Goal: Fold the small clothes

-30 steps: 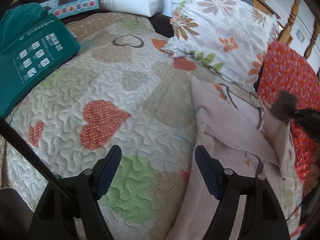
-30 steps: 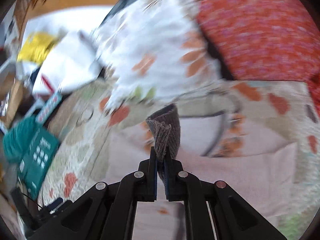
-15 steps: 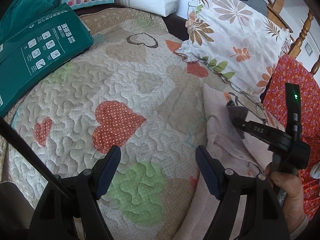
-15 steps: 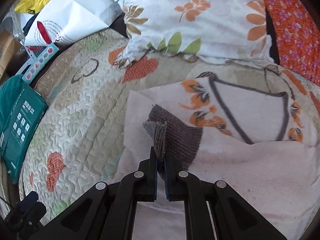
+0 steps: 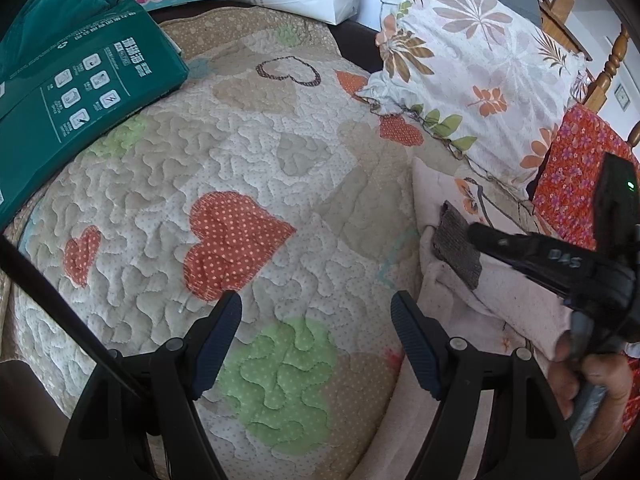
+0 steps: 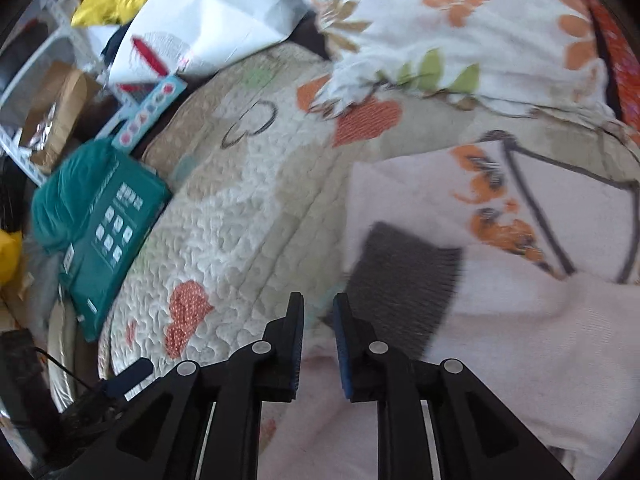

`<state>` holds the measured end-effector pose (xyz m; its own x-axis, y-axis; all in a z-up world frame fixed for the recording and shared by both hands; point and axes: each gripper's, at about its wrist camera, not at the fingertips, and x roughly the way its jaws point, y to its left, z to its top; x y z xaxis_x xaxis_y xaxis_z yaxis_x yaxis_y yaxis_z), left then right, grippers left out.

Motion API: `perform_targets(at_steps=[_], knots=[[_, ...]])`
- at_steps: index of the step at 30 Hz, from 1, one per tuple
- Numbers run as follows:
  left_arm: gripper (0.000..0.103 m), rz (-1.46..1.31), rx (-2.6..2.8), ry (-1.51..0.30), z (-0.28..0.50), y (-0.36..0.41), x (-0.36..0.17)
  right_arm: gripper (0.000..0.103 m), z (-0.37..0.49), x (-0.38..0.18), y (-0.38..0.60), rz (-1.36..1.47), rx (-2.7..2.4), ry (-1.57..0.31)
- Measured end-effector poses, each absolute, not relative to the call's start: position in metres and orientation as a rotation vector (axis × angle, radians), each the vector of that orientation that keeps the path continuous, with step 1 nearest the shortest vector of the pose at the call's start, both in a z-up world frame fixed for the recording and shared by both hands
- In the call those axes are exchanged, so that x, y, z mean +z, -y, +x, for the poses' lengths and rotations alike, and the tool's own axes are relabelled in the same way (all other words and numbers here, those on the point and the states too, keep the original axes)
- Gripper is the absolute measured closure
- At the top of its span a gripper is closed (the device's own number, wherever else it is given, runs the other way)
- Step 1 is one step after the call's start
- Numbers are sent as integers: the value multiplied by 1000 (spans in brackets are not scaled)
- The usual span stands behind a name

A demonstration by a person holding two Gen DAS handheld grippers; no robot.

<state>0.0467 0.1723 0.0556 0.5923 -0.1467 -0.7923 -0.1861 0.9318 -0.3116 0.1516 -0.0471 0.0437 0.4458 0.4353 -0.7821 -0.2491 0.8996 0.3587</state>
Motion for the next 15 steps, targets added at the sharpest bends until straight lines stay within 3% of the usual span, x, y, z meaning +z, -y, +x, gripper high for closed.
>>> perform_targets(at_steps=[3,15], knots=[[27,-362,1,-953,47,-163,54,74,136,46,84,237,373,-1026],[27,-267,-126,-1043,43,-120,27,55,-22,50,302,424,56,-945]])
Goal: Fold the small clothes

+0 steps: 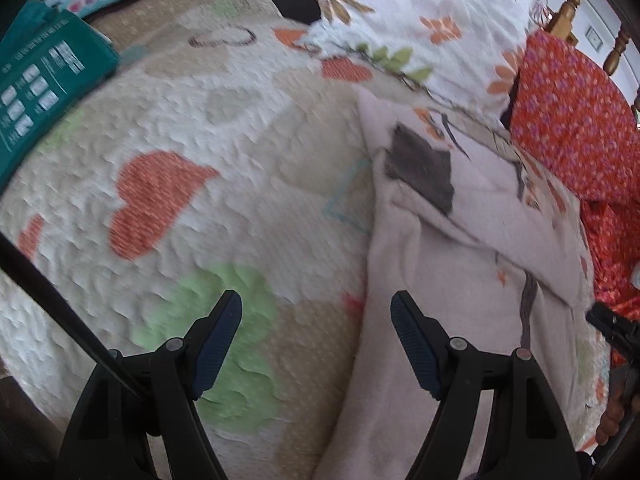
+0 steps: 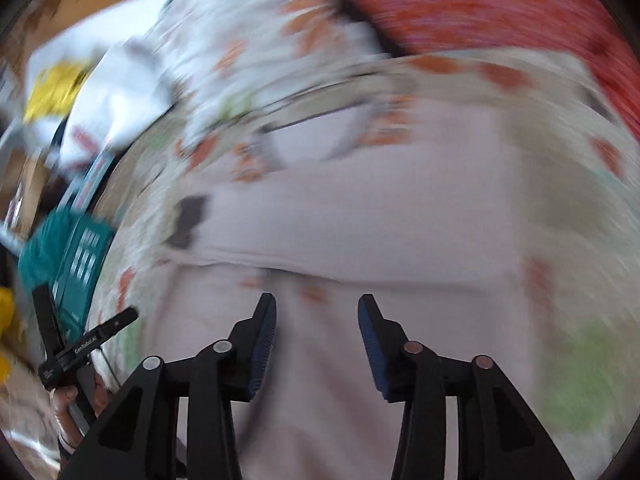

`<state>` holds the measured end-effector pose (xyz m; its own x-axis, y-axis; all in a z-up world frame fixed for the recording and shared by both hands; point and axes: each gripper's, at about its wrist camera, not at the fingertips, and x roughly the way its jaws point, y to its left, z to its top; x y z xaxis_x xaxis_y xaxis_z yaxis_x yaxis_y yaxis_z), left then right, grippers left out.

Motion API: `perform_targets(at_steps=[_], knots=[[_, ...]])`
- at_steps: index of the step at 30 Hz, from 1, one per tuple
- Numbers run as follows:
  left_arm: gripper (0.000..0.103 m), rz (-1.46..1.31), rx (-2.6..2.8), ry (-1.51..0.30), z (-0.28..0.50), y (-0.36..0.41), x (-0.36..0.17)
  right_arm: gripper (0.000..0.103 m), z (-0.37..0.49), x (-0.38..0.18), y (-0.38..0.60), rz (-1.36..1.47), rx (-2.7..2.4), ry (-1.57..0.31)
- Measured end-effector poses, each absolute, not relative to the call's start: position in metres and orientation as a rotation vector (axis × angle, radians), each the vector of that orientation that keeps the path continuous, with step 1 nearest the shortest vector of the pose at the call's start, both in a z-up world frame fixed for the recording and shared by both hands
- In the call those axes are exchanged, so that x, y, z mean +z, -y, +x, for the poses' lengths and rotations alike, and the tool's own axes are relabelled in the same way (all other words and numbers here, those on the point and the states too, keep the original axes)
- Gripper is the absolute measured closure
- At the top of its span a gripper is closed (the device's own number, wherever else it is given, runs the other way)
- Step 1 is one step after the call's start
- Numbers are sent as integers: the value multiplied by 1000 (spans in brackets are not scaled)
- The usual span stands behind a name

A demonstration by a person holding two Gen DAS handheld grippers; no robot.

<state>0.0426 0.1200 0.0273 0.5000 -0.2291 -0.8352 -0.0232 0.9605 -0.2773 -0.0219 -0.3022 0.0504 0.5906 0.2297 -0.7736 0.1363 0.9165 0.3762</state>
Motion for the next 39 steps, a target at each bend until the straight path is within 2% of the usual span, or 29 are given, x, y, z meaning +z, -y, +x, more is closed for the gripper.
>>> perform_targets(at_steps=[7,16,22,26,35,38,39], knots=[[27,-309,-212,-1045,29,-112,17,52,-99,7,385,669,-120,-928],[28,-527,-412,-1106,-15,-115,4,51,-125,-29,366,918,102,-902],[34,-551,-464,-1124,-55,-108,-4,51,-144,-42,343,1016,208,-902],[39,-546,-486,-1155,-72,-101,-14,51,-159,-48,328,1029,249,-913],[39,-456,-473,-1149,-97,-87,-19,51,-196,-53,295,935,258,-951],[39,-446,-470,-1152,-99,-83,-19,53,-200,-52,284,880,241,-959],[43,-434,-465,-1154,-98,-81,-19,57,-201,-51,281,856,228,-960]])
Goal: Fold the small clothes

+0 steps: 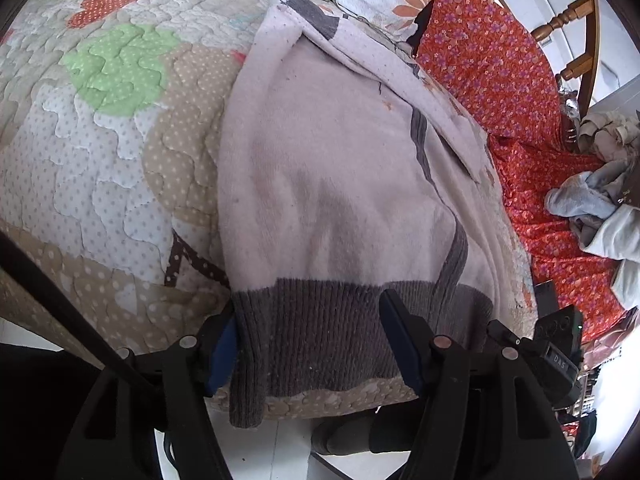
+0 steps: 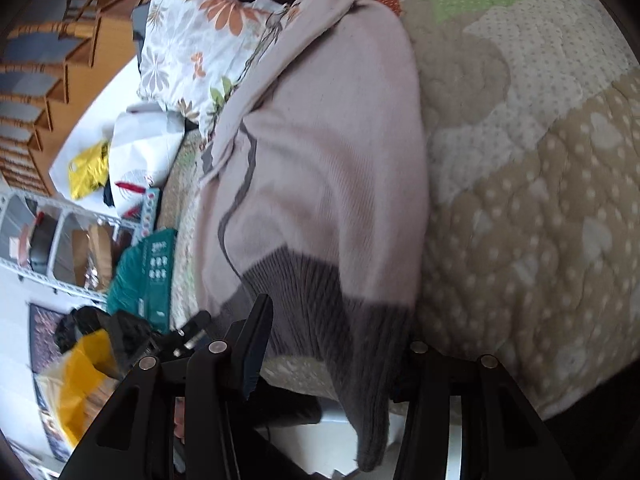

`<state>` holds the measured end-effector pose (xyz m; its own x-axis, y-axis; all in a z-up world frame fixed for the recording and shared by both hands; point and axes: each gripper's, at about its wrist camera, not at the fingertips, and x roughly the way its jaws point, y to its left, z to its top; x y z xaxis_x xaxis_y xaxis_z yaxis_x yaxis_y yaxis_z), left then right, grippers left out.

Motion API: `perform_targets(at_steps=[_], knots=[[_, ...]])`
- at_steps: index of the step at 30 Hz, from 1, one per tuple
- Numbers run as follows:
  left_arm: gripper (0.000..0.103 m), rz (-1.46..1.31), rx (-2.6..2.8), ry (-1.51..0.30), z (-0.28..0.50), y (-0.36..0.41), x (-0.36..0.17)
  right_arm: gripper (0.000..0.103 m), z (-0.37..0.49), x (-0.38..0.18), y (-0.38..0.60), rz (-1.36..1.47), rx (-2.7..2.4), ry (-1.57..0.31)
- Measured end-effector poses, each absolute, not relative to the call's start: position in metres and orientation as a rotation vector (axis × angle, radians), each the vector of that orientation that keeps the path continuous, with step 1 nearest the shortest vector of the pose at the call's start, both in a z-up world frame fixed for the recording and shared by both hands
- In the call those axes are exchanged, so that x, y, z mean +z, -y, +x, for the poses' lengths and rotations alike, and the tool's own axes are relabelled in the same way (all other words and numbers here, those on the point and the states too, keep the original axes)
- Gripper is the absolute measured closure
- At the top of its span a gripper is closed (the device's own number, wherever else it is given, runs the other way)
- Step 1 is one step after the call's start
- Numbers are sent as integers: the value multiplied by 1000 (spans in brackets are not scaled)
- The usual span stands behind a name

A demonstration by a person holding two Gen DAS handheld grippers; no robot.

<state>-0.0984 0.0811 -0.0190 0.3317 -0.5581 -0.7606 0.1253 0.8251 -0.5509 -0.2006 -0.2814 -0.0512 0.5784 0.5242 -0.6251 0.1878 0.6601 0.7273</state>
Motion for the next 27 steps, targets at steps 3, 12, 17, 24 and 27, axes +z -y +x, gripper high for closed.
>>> perform_targets(at_steps=[3,12,17,24,27], knots=[[96,-365,-429,-1182,-95,-82,-20,85,-197,-51,279,809,180,-980],[97,-438,-369,-1124,-96,-135,17,93,-210,-26,276,763,237,-990],[97,-447,-371,-1154,-128,-153,11,93,-234,-22,267,757,285,-1032],[97,-424,-363,-1138,-134,-142,14,93,-228,-28,259,713,297,-1072],[97,-424,-358,-1124,-127,-145,20,93,-222,-14,252,653,313,-1057]])
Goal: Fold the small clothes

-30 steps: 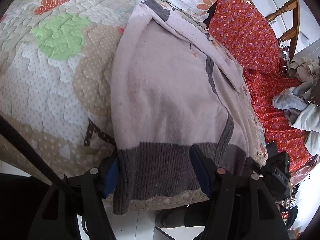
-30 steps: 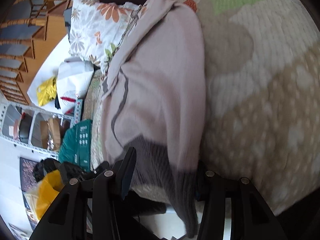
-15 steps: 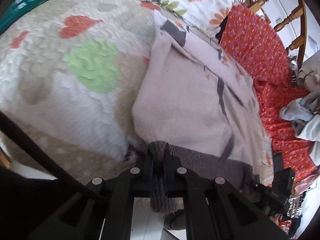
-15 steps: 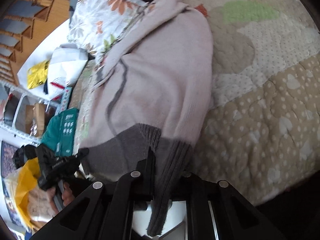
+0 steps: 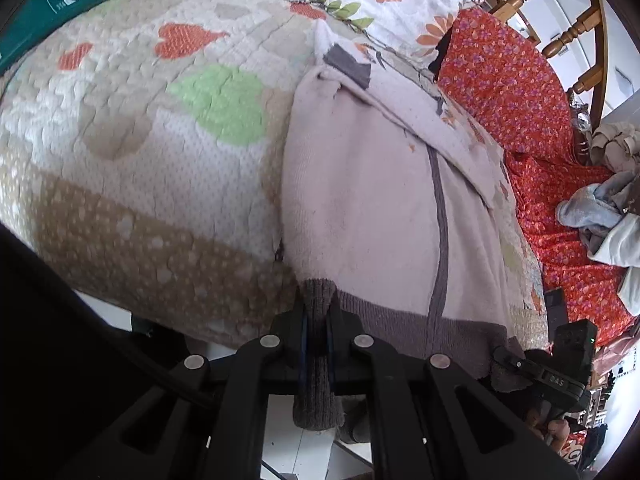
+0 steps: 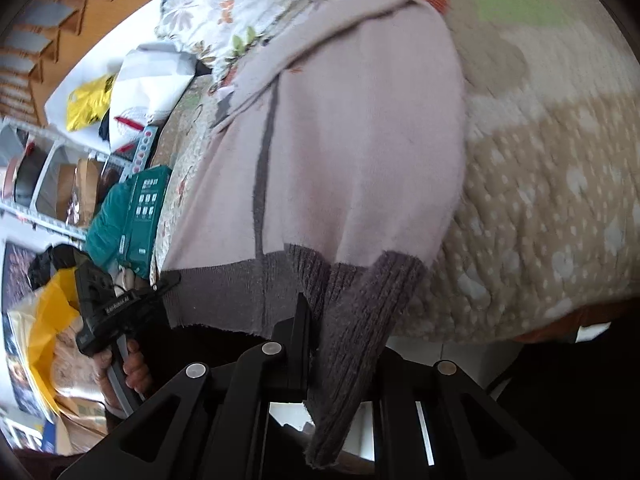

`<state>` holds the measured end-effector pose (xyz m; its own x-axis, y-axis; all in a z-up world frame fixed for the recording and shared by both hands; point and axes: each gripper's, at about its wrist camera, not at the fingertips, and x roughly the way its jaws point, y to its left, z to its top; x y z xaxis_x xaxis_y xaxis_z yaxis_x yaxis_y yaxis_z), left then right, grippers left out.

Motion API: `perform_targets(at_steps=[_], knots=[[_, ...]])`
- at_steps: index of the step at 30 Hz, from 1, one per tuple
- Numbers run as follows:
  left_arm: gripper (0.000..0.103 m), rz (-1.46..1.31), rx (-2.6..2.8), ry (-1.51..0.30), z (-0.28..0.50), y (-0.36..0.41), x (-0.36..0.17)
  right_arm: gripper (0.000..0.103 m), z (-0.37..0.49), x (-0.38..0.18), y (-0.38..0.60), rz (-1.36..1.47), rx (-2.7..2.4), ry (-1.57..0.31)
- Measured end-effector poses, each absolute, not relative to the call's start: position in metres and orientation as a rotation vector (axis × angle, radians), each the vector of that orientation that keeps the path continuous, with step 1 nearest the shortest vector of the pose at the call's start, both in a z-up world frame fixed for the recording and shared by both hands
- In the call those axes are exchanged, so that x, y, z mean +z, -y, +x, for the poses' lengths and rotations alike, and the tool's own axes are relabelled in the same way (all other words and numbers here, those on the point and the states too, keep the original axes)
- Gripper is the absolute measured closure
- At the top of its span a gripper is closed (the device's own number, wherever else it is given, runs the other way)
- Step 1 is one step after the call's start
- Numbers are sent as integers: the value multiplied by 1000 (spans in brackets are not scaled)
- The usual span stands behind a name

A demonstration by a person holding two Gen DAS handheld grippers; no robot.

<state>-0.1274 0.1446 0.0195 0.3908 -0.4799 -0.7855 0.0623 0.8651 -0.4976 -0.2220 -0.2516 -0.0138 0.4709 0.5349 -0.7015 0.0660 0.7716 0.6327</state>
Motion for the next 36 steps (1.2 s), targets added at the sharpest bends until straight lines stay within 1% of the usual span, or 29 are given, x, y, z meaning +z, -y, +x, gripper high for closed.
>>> perform_targets(at_steps=[6,13,17,22,29,32,34,36], knots=[[97,-468,-349,-1078,-95,-149,35,93,-194,23,253,580,347,-981],[97,-493,-351,-1002,-20,-131,73,93,-129,79,253,509,340,-858],[97,-462,-321,-961,32,-115,90,93,-79,96,263,523,316,-824],[97,-436,-277,-972,88,-97,91,93,-21,91,273,541,271,-850],[96,-424,-231,-1012,154,-84,64,93,46,61,304,583,211,-913],[96,-429,-239,-1028,171,-79,51,89,65,48,321,650,204,-915],[95,-446,-236,-1035,182,-77,45,89,79,42,335,715,208,-901],[92,-492,-237,-1040,192,-78,41,88,91,36,349,795,225,-881]])
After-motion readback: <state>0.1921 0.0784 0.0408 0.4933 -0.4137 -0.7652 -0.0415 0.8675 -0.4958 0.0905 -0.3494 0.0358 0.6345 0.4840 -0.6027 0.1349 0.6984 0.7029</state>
